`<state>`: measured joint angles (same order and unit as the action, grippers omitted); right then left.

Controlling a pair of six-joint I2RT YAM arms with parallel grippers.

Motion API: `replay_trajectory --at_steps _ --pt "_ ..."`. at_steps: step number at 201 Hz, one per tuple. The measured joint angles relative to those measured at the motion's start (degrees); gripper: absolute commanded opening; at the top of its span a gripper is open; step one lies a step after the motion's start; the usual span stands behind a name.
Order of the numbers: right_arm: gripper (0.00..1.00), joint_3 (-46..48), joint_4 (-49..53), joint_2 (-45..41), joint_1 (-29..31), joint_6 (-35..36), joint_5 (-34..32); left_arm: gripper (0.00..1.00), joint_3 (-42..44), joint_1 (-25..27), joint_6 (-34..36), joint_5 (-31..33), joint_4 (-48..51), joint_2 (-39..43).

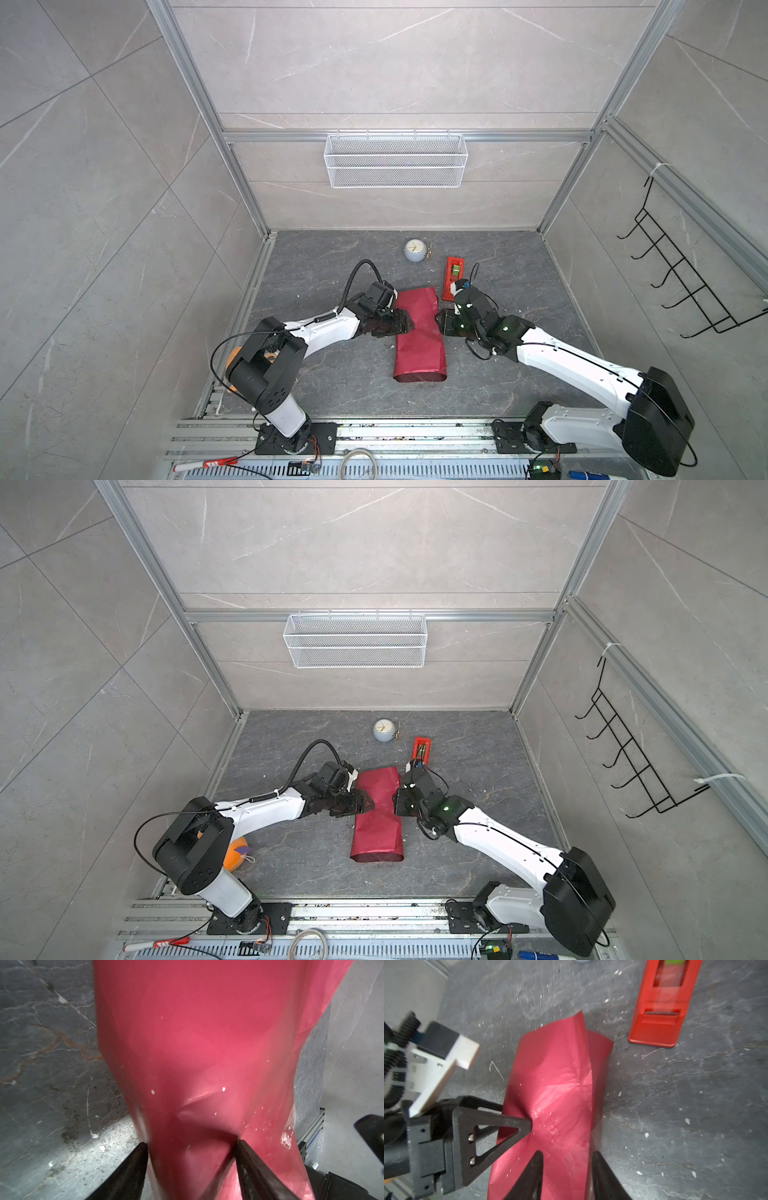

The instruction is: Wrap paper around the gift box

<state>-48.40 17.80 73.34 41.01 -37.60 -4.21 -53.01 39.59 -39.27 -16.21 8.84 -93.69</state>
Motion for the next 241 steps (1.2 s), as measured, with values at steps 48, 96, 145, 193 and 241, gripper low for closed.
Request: replay_trajectory --at_steps 48,96,145,193,241 --pt "0.38 -3.3 2.6 5.5 0.2 1.4 1.3 0.68 0.0 0.0 0.0 0.0 0.1 0.0" --pt "0.37 -3.7 3.3 7.7 0.2 1.5 1.2 0.68 -0.2 0.0 0.0 0.0 0.2 0.0" --pt "0.37 -3.7 3.4 8.1 0.2 1.5 0.8 0.68 -0.2 0.0 0.0 0.1 0.2 0.0" --pt "0.37 -3.7 3.4 9.7 0.2 1.5 0.5 0.68 -0.2 0.0 0.0 0.1 0.2 0.0" --pt "0.39 -3.4 3.3 9.7 0.1 1.5 0.3 0.68 -0.2 0.0 0.0 0.1 0.2 0.0"
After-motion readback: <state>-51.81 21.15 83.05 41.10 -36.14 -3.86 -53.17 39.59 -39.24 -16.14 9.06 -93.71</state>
